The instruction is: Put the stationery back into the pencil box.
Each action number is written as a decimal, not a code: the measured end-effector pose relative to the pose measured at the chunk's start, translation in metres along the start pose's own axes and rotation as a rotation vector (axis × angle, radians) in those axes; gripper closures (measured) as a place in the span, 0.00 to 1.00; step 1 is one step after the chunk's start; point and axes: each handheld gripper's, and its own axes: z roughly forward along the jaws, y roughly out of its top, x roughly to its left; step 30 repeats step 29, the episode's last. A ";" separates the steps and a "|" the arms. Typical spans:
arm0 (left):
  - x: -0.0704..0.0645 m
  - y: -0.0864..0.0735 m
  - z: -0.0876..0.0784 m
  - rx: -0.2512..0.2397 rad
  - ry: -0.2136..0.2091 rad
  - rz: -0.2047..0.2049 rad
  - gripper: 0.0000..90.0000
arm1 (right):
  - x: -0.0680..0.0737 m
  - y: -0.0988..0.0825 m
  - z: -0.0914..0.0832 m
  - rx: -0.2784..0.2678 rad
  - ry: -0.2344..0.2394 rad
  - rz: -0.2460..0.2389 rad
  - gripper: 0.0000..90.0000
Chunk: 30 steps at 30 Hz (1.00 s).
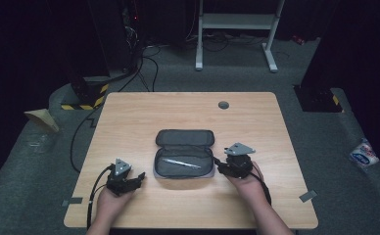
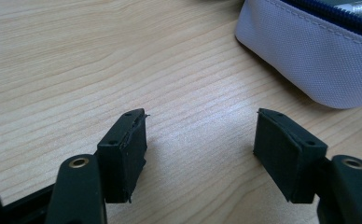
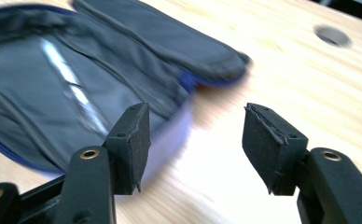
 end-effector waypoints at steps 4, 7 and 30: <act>0.000 0.000 0.000 0.000 0.001 0.001 0.38 | -0.016 -0.029 -0.008 0.034 -0.045 0.049 0.43; -0.001 0.000 0.000 0.001 0.003 0.002 0.38 | -0.021 -0.040 -0.010 0.048 -0.059 0.064 0.43; -0.002 0.000 0.000 -0.003 0.008 0.008 0.38 | -0.035 -0.071 -0.012 0.115 -0.075 0.152 0.38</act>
